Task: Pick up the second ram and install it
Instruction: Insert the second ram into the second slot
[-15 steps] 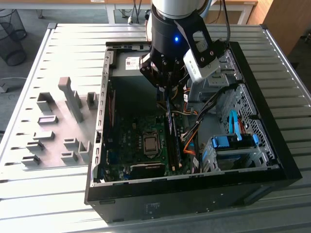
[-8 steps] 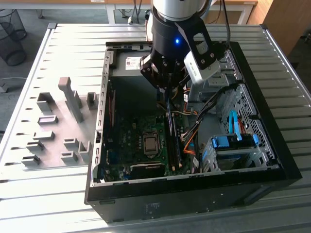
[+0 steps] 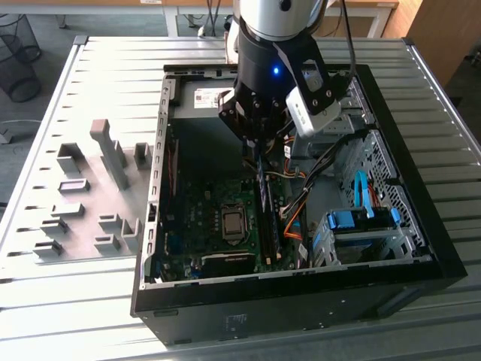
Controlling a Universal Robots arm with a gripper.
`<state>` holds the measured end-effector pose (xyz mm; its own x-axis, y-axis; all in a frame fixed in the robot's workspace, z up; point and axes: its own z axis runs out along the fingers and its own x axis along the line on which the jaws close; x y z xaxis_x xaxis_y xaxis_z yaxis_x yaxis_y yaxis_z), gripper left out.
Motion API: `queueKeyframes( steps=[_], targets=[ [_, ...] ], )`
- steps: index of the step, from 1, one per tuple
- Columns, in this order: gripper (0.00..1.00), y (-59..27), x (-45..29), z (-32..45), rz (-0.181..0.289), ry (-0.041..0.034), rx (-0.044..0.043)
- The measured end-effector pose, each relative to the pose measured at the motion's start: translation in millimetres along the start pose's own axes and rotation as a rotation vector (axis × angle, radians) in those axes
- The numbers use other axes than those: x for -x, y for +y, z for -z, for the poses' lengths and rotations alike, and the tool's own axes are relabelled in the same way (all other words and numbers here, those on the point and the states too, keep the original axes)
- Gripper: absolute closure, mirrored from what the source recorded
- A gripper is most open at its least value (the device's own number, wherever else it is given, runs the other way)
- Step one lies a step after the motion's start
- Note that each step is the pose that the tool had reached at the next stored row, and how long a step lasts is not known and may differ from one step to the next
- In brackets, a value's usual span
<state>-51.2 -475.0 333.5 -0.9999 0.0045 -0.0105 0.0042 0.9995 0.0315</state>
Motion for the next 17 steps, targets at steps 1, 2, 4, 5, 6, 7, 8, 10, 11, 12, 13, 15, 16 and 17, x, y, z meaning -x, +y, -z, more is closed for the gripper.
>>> queueKeyframes(
  steps=[1, 2, 4, 5, 6, 7, 8, 10, 11, 12, 13, 15, 16, 17],
  targets=[
    [0.86, 0.0, 0.0, 0.1, 0.000, 0.0003, -0.0002],
    [0.86, 0.0, 0.0, 0.1, 0.000, 0.0004, -0.0002],
    [0.86, 0.0, 0.0, 0.0, 0.000, 0.0005, -0.0002],
    [0.86, 0.0, 0.0, 0.0, 0.000, 0.0005, -0.0001],
    [0.86, 0.0, 0.0, 0.0, 0.000, 0.0005, 0.0000],
    [0.86, 0.0, 0.0, 0.0, 0.000, 0.0005, -0.0001],
    [0.86, 0.0, 0.0, 0.0, 0.000, 0.0005, -0.0001],
    [0.86, 0.0, 0.0, -0.5, 0.000, 0.0004, 0.0002],
    [0.86, -0.1, 0.0, -1.6, 0.000, 0.0004, 0.0005],
    [0.86, -0.1, 0.0, -3.3, 0.000, 0.0005, 0.0001],
    [0.86, -0.2, 0.4, -5.0, 0.000, 0.0007, 0.0000],
    [0.86, -0.3, 1.2, -8.6, 0.000, 0.0014, 0.0000],
    [0.86, -0.3, 1.8, -10.4, 0.000, 0.0014, -0.0001],
    [0.86, -0.5, 2.5, -12.2, 0.000, 0.0015, -0.0001]
  ],
)
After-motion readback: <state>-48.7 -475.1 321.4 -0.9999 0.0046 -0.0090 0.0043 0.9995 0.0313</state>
